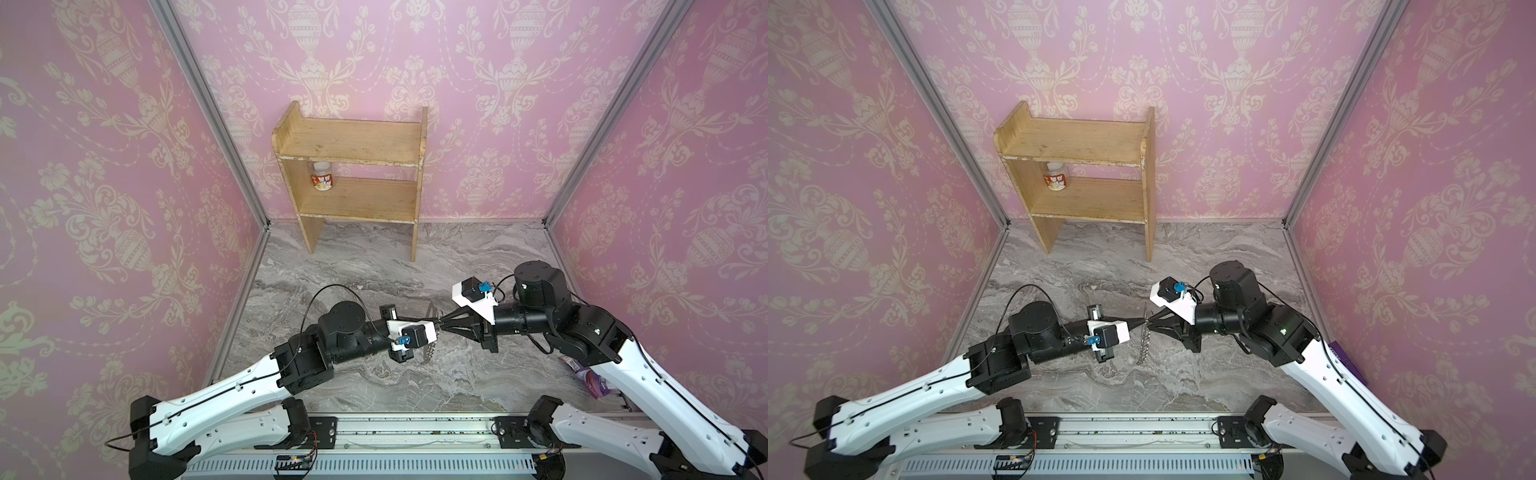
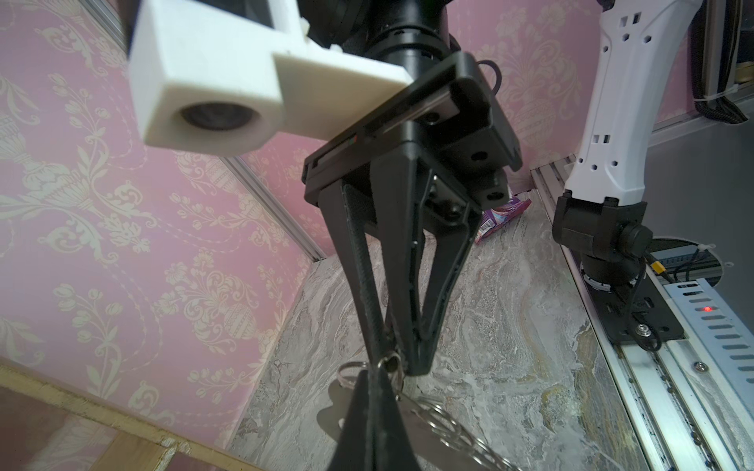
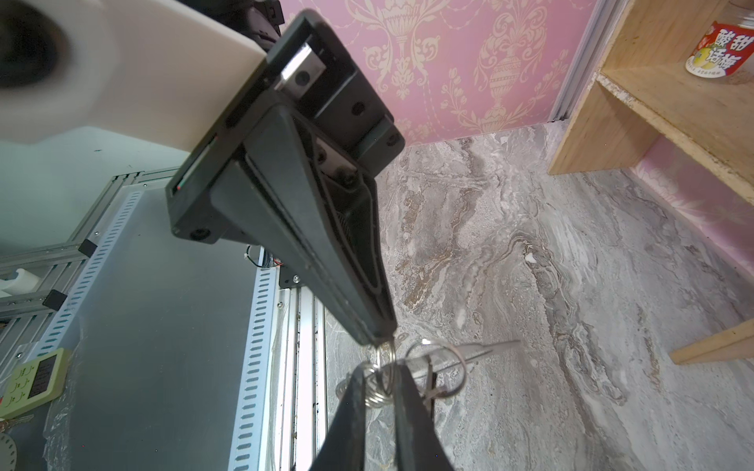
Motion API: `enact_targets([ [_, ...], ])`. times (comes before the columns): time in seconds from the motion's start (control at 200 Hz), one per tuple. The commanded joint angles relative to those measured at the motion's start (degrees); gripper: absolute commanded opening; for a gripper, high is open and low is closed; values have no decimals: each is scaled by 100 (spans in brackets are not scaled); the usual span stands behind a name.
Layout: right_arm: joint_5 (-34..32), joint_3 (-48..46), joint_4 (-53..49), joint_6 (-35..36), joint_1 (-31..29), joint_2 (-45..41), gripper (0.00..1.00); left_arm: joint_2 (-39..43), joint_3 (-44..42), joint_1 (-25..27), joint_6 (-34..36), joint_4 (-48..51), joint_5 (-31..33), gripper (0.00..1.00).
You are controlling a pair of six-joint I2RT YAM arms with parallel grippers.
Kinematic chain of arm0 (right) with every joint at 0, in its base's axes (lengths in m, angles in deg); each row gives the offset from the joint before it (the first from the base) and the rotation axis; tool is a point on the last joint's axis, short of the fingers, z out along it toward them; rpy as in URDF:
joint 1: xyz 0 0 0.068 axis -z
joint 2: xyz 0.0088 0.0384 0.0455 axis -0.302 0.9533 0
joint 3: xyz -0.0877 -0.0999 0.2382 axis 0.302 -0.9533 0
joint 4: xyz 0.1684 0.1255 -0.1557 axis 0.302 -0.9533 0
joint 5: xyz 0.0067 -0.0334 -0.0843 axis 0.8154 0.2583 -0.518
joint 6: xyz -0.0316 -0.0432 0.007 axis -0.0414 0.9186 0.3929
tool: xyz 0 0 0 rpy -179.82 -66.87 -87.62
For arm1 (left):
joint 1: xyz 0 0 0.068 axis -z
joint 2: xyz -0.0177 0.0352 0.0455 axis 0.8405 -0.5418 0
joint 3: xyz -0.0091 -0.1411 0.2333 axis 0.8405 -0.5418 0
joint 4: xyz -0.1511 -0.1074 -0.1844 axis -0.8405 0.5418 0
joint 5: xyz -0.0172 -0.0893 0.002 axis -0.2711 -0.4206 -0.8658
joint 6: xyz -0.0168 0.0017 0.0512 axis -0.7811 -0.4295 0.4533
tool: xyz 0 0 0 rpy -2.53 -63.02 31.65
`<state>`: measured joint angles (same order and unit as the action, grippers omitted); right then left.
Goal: Put the keys on the keyring
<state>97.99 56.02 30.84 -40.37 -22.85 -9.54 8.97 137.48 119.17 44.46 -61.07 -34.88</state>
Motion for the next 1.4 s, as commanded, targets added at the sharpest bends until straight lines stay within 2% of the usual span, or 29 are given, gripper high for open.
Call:
enact_targets([
  [0.0, 144, -77, -47, 73, -31, -23, 14, 88, 230, -34, -149, -213, -55, 0],
  [0.065, 145, -77, -3, 60, -34, -45, 10, 52, 257, -37, -157, -209, -74, 0],
  [0.15, 147, -77, -13, 59, -31, -41, 0, 30, 266, -35, -158, -217, -80, 0],
  [0.37, 57, -4, -91, 37, -33, -169, 0, 13, 266, -36, -187, -54, -66, 0],
  [0.385, 51, 12, -123, 41, -34, -170, 0, 13, 266, -39, -197, -37, -54, 3],
  [0.43, 10, 74, -240, 83, -29, -171, 0, 29, 258, -36, -215, 20, 6, 20],
  [0.505, -73, 166, -470, 182, -24, -168, 0, 119, 199, -52, -282, 39, 134, 37],
  [0.61, -154, 254, -702, 345, -21, -176, 0, 215, 211, -145, -515, 168, -6, 47],
  [0.825, -91, 423, -741, 525, -25, -112, 0, -50, 483, -230, -881, 570, -723, 44],
  [1.021, -64, 529, -702, 554, -24, -97, 0, -187, 394, -383, -1223, 295, -1095, 37],
  [1.281, -9, 534, -575, 557, -22, -92, 0, -321, 370, -414, -1464, 30, -1306, 34],
  [1.396, -89, 530, -506, 564, -27, -83, 0, -384, 402, -423, -1519, -14, -1419, 29],
])
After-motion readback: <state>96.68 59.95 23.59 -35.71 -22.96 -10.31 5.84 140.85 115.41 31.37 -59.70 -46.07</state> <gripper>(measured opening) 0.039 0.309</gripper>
